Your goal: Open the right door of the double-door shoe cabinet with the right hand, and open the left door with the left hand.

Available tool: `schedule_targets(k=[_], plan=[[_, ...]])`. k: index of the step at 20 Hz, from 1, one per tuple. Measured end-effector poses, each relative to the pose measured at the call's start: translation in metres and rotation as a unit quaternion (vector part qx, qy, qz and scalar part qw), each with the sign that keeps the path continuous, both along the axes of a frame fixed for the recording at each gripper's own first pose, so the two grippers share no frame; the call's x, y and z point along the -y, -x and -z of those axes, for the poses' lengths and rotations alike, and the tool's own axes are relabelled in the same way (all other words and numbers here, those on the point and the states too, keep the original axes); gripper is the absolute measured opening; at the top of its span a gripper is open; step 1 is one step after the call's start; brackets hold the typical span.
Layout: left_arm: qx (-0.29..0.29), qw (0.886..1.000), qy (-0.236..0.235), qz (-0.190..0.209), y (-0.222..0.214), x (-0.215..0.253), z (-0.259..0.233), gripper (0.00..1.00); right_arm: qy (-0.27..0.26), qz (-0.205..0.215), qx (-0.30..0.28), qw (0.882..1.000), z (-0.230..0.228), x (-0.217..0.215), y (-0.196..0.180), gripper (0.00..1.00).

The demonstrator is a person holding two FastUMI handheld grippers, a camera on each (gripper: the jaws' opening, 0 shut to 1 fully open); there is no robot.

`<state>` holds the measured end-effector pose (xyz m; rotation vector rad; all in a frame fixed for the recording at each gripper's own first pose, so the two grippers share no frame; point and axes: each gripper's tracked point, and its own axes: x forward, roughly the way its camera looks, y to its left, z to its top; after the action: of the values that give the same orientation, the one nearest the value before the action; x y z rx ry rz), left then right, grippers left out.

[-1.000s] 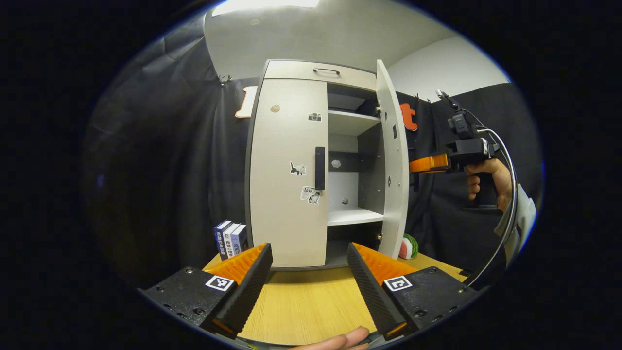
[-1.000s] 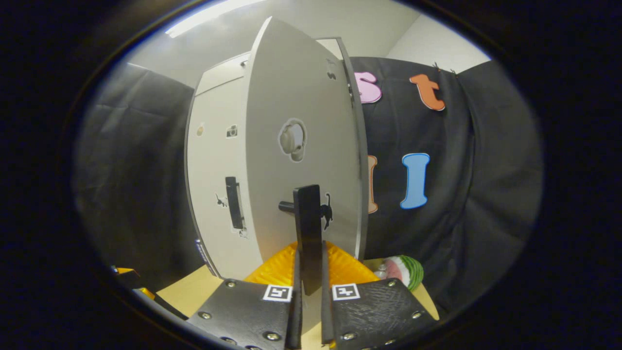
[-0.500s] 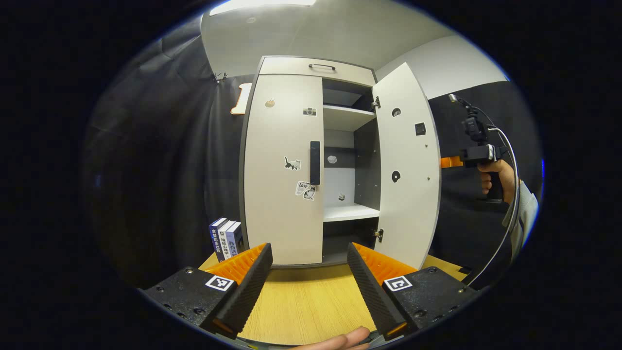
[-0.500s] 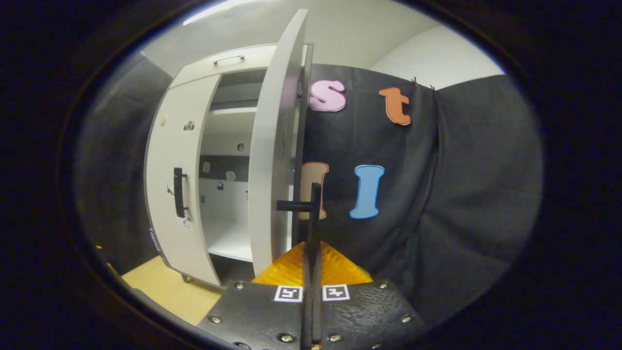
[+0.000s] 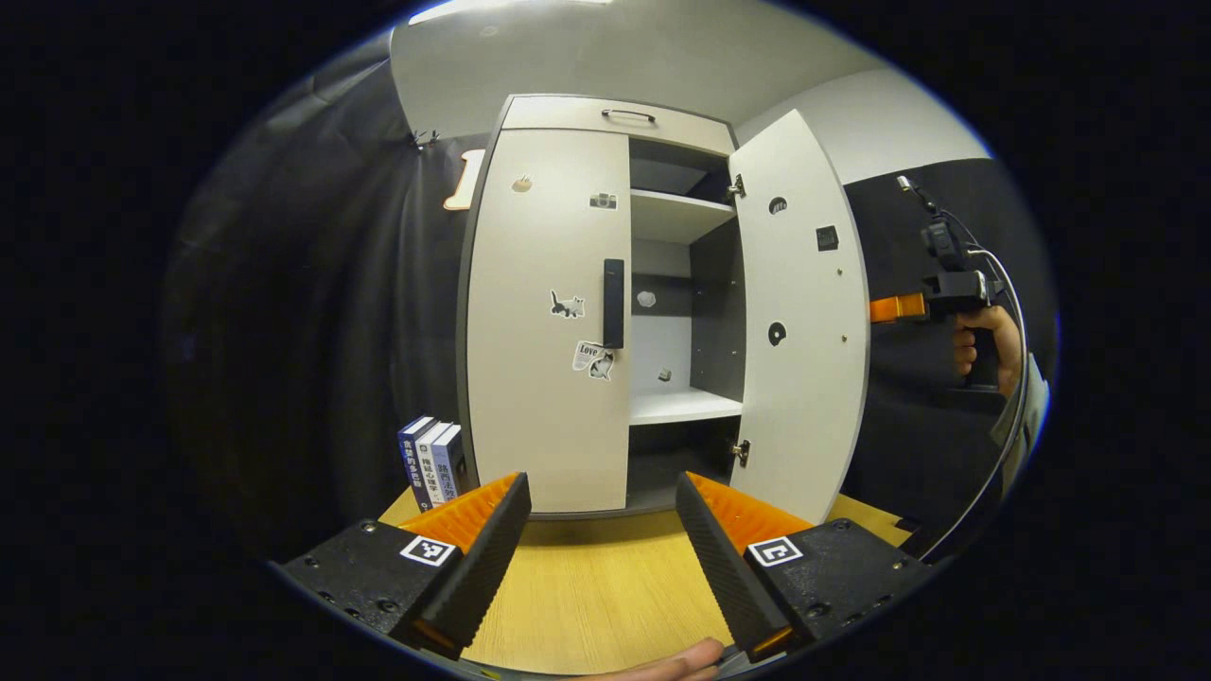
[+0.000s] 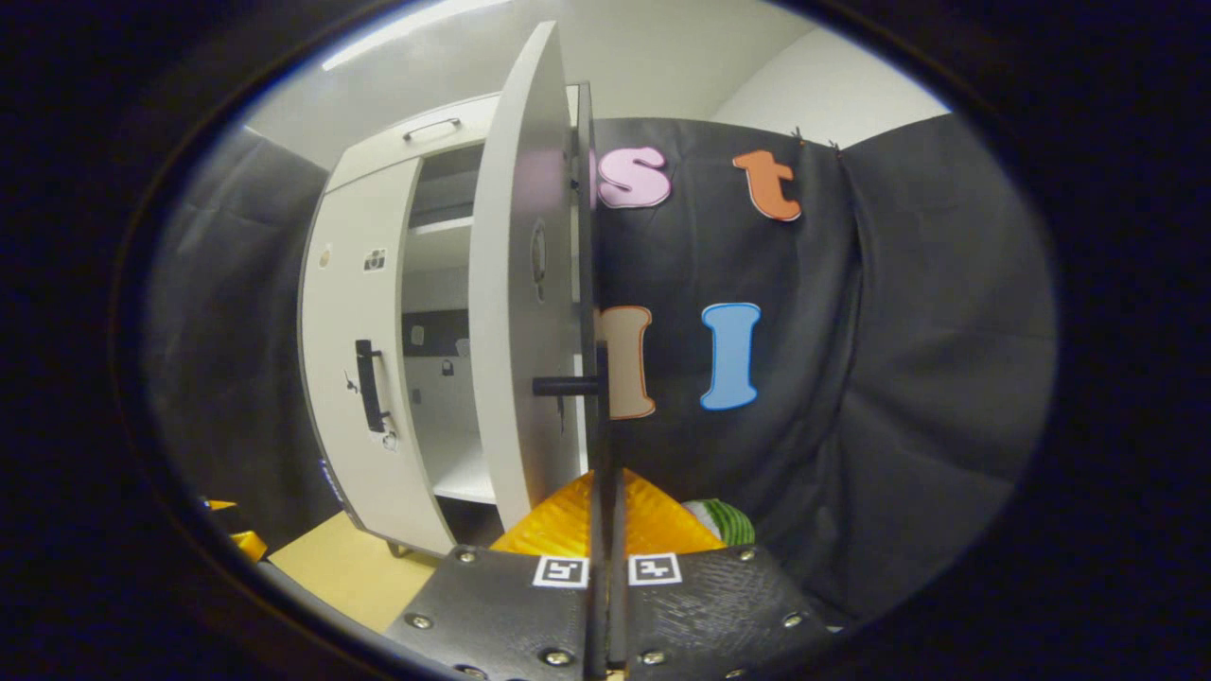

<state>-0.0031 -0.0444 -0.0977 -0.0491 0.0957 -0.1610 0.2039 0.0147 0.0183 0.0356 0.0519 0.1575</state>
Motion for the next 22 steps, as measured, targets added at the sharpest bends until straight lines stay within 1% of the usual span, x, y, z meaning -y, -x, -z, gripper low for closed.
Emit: schedule_targets(k=[1, 2, 3, 5, 6, 7, 8, 9, 11, 12, 13, 14, 15, 17, 18, 19, 21, 22], plan=[[-0.001, 1.000, 0.001, -0.002, -0.008, -0.001, 0.001, 0.96, 0.007, 0.005, 0.011, 1.000, -0.002, 0.001, 0.011, 0.14], [-0.005, 1.000, 0.004, -0.005, -0.017, -0.003, 0.001, 0.96, 0.014, 0.022, 0.023, 0.999, -0.006, 0.006, 0.022, 0.26], [-0.008, 1.000, 0.006, -0.007, -0.027, -0.004, 0.002, 0.96, 0.023, 0.039, 0.037, 0.998, -0.003, 0.010, 0.030, 0.45], [-0.007, 1.000, 0.014, -0.009, -0.048, -0.006, -0.002, 0.97, 0.028, 0.032, 0.049, 0.998, 0.008, 0.004, 0.046, 0.83], [-0.004, 1.000, 0.015, -0.012, -0.059, -0.007, -0.006, 0.97, 0.029, 0.030, 0.044, 0.998, 0.014, -0.003, 0.066, 1.00], [-0.003, 1.000, 0.012, -0.018, -0.070, -0.010, -0.007, 0.97, 0.030, 0.031, 0.040, 0.998, 0.022, -0.004, 0.082, 0.99], [0.003, 1.000, 0.009, -0.022, -0.081, -0.011, -0.012, 0.93, 0.025, 0.028, 0.040, 0.998, 0.029, -0.007, 0.095, 0.99], [0.005, 1.000, 0.006, -0.025, -0.092, -0.011, -0.014, 0.96, 0.016, 0.026, 0.043, 0.999, 0.037, -0.012, 0.109, 0.99], [0.013, 1.000, -0.003, -0.029, -0.113, -0.010, -0.021, 0.96, -0.008, 0.020, 0.046, 0.999, 0.056, -0.017, 0.134, 0.99], [0.018, 0.999, -0.009, -0.027, -0.123, -0.008, -0.025, 0.96, -0.022, 0.025, 0.046, 0.998, 0.066, -0.018, 0.144, 0.99], [0.020, 1.000, -0.015, -0.016, -0.134, -0.002, -0.027, 0.92, -0.028, 0.022, 0.044, 0.998, 0.079, -0.022, 0.153, 1.00], [0.017, 1.000, -0.021, -0.014, -0.143, 0.000, -0.027, 0.96, -0.028, 0.016, 0.044, 0.999, 0.092, -0.028, 0.161, 0.99], [0.012, 1.000, -0.023, -0.011, -0.150, 0.002, -0.026, 0.96, -0.031, 0.017, 0.040, 0.999, 0.104, -0.032, 0.167, 0.99], [0.014, 1.000, -0.007, -0.012, -0.167, 0.006, -0.031, 0.96, -0.008, 0.007, 0.031, 0.999, 0.134, -0.040, 0.180, 0.99], [0.021, 1.000, 0.005, -0.016, -0.178, 0.007, -0.037, 0.96, 0.002, 0.009, 0.025, 1.000, 0.148, -0.043, 0.186, 0.97], [0.029, 0.999, 0.017, -0.021, -0.189, 0.006, -0.043, 0.96, 0.006, 0.014, 0.019, 1.000, 0.161, -0.043, 0.191, 1.00], [0.045, 0.998, 0.036, -0.036, -0.210, 0.004, -0.056, 0.96, 0.005, 0.015, 0.012, 1.000, 0.182, -0.045, 0.200, 1.00], [0.048, 0.997, 0.038, -0.037, -0.222, 0.005, -0.061, 0.96, 0.001, 0.012, 0.009, 1.000, 0.192, -0.047, 0.203, 0.98]])
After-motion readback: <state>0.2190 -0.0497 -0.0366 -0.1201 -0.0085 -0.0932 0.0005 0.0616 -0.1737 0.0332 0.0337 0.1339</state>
